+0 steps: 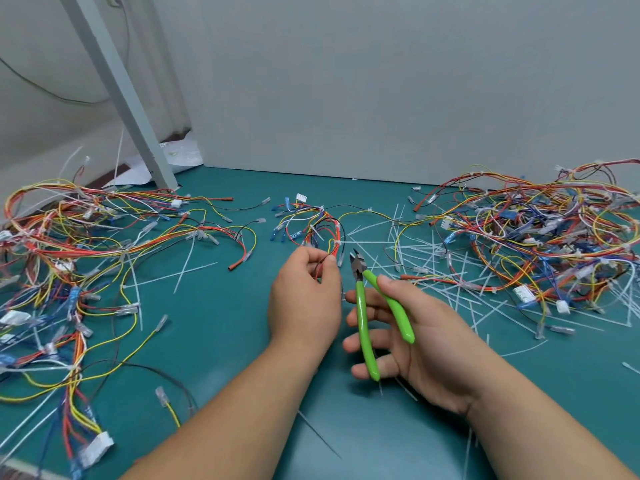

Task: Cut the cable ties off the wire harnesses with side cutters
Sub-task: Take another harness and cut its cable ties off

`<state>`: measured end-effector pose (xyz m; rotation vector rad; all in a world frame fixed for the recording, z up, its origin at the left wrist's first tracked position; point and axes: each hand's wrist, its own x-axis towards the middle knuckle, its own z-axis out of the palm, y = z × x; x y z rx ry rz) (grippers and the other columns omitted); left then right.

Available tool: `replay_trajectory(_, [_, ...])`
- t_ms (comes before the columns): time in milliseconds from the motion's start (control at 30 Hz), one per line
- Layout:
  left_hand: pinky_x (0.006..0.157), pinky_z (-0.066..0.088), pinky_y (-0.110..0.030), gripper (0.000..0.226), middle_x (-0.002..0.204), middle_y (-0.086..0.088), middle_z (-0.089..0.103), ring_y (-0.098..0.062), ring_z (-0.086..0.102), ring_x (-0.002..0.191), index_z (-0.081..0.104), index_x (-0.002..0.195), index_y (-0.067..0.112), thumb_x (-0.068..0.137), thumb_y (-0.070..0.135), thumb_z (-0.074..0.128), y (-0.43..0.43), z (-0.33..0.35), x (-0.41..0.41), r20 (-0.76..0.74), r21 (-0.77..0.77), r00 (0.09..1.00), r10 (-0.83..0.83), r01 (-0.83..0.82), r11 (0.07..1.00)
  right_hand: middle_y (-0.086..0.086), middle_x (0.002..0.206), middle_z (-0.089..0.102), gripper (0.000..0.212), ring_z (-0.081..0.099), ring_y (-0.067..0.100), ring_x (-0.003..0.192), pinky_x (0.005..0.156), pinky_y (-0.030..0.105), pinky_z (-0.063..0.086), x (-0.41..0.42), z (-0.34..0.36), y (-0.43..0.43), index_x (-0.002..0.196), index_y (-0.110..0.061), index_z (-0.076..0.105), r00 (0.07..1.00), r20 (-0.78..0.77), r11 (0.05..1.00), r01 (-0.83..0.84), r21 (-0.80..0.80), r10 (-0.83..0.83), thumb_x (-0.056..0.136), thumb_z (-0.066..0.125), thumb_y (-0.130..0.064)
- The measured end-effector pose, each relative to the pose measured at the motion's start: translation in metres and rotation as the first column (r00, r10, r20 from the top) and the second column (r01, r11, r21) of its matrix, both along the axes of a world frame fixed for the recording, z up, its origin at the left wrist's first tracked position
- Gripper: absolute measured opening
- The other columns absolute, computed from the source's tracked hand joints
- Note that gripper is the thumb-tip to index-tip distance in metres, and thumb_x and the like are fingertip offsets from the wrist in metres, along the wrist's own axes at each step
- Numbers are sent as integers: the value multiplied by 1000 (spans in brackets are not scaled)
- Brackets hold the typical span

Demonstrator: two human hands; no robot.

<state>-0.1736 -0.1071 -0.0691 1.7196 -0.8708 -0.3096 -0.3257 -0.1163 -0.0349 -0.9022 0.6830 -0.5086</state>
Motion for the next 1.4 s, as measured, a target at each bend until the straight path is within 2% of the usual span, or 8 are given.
replay_trajectory(267, [73,56,-40,11,74,13,71,-10,68,74,62,82,29,90,38,61,-1,-1,-2,13,-63,997,-77,78,995,9,86,67,60,69,25,69,51,37,58,3,-3,-3,116,-5,69,993,-15,990,119,-76,-120,79,73,-52])
replay_trajectory(600, [69,56,-42,13,71,12,69,-10,66,67,62,80,29,86,41,59,-2,-2,-2,-25,-86,997,-76,73,994,7,83,66,54,67,25,68,50,37,57,5,-2,2,115,-6,71,995,-59,990,68,-122,-75,78,70,-46])
replay_trajectory(867, [69,56,-41,14,71,13,69,-13,66,69,63,80,30,85,43,60,-1,-1,-3,-30,-89,994,-103,100,991,7,86,68,46,67,24,70,53,37,57,5,-3,-1,108,-10,74,990,-51,984,125,-129,-133,77,73,-44])
replay_trajectory(1033, [70,56,-36,11,71,13,71,-8,67,69,64,81,28,90,33,66,-1,-2,-2,-35,-111,991,-128,123,986,2,83,67,49,67,20,68,52,36,58,6,-4,0,112,-7,71,992,-61,982,100,-161,-111,78,71,-43])
replay_trajectory(1233, [65,53,-26,11,69,14,71,-4,65,64,66,80,27,91,27,68,-1,-3,-2,-52,-138,986,-160,151,979,2,81,65,44,66,18,65,51,34,56,6,-5,0,105,-7,72,991,-65,978,101,-180,-114,77,71,-41])
replay_trajectory(1400, [65,54,-29,10,68,11,71,-8,65,65,69,80,25,90,27,70,-1,-2,-2,-71,-151,982,-173,161,975,2,83,66,38,66,19,65,52,35,57,5,-6,0,104,-13,76,992,-56,978,97,-187,-109,77,73,-40])
